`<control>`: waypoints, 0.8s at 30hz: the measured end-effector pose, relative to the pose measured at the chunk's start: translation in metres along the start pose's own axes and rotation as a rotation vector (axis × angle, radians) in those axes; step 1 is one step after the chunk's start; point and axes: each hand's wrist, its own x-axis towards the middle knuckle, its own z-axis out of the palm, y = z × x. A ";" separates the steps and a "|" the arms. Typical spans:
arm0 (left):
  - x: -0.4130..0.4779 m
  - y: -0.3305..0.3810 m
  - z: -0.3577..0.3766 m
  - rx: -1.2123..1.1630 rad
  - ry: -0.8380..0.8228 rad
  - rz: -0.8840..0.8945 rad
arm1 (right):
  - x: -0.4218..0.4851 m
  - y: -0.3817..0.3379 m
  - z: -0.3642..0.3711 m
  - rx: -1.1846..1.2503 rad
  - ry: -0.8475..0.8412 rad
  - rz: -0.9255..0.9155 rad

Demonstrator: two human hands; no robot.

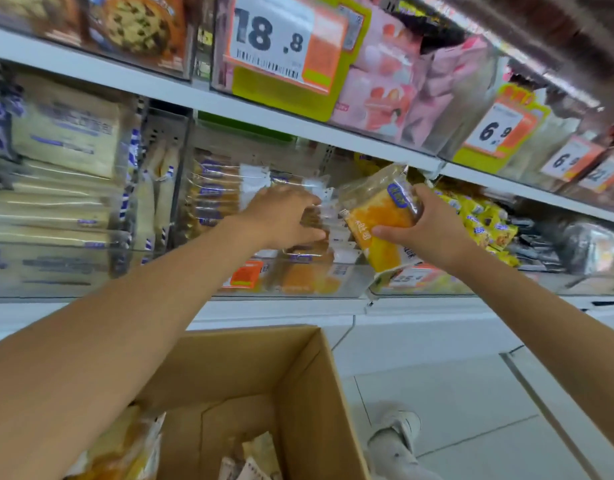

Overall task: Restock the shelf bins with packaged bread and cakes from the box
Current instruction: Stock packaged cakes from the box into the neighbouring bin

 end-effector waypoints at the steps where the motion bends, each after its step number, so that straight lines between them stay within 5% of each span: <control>1: 0.009 -0.003 0.006 0.046 -0.059 0.006 | 0.007 0.003 0.004 -0.006 0.035 0.014; 4: 0.023 -0.014 0.025 0.107 -0.229 -0.011 | 0.023 0.007 0.015 -0.042 0.122 0.056; 12: 0.022 -0.021 0.034 0.117 -0.206 0.003 | 0.036 -0.009 0.035 -0.371 0.262 -0.078; 21: 0.031 -0.020 0.014 0.147 -0.134 0.001 | 0.083 -0.004 0.075 -0.529 0.146 0.158; 24: 0.037 -0.030 0.015 0.174 -0.237 -0.081 | 0.110 -0.012 0.083 -0.600 0.122 0.201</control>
